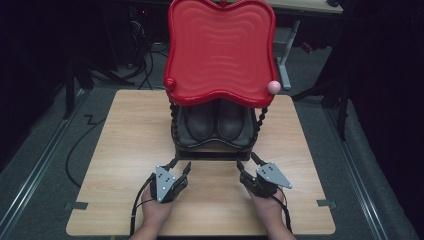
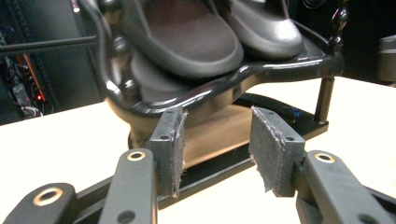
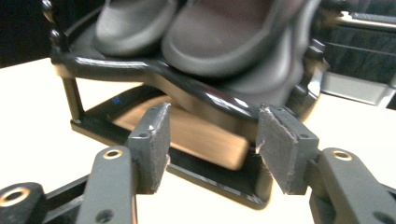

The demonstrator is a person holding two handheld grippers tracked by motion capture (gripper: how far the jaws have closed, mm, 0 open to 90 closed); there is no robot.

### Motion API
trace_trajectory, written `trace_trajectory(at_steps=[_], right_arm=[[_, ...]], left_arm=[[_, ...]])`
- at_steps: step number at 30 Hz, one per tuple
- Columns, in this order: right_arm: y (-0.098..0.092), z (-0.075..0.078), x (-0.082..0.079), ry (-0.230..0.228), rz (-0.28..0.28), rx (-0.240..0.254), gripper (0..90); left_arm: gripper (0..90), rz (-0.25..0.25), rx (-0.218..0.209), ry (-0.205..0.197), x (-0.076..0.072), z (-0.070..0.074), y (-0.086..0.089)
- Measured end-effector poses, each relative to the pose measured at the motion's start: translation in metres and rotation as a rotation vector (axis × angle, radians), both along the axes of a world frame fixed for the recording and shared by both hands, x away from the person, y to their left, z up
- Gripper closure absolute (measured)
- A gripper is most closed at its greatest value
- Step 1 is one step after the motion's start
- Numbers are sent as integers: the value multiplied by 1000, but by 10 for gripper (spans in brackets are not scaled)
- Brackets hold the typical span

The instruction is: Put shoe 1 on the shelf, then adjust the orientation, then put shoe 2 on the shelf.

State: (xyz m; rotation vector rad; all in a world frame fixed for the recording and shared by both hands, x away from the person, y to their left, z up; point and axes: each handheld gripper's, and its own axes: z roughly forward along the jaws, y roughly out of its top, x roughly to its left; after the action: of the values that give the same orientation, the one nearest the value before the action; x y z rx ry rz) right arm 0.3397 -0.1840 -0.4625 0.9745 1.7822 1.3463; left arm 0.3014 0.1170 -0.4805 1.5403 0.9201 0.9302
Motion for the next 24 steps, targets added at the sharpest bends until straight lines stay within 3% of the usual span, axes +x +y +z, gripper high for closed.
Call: trace_trajectory(at_steps=[4, 8, 9, 10, 11, 12, 13, 14, 20, 24], right_arm=[[-22, -4, -7, 14, -29, -10, 390], [-45, -5, -11, 37, -64, -5, 322], [-50, -6, -12, 47, -72, -6, 310], [-56, -7, -14, 57, -79, -6, 297], [-61, -8, -15, 65, -86, -4, 287], [-65, -10, -16, 74, -93, -6, 278], [-71, -11, -18, 82, -100, -13, 266], [-74, -12, -19, 87, -103, -16, 258], [-97, -18, -28, 122, -122, -40, 212], [-109, -22, -28, 151, -153, -49, 190]], left_arm=[[526, -3, 18, 28, -8, -3, 12], [508, -15, 63, 70, -18, -14, 29], [504, -7, 69, 85, -20, -15, 35], [500, 1, 13, 96, -22, -18, 38], [494, 12, -9, 102, -24, -19, 44], [489, 23, -6, 116, -27, -20, 53], [485, 30, 65, 130, -31, -18, 63], [484, 42, 71, 133, -34, -18, 69], [468, 93, 56, 173, -55, -18, 108], [458, 126, 57, 199, -60, -22, 125]])
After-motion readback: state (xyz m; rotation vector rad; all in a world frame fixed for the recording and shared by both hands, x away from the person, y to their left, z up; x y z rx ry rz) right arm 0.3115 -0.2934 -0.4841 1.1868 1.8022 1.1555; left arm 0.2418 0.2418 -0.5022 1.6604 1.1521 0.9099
